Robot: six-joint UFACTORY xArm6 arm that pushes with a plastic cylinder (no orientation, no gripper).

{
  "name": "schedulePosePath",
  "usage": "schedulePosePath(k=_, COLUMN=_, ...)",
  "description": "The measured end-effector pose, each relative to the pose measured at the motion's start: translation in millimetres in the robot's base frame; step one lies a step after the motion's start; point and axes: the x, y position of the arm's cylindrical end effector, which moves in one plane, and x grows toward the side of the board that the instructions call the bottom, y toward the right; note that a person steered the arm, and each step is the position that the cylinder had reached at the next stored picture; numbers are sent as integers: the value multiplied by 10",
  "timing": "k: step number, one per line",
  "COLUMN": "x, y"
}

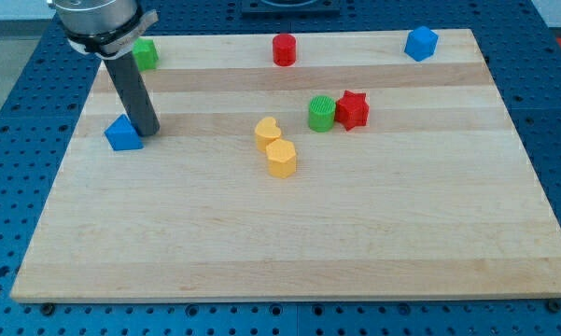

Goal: Place the red star at the center right of the board

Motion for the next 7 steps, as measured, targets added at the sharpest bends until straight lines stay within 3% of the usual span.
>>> schedulePosePath(k=4, x=-17, y=-68)
schedulePosePath(k=6, x=-870, y=826)
schedulePosePath(k=7, x=-842, y=1361)
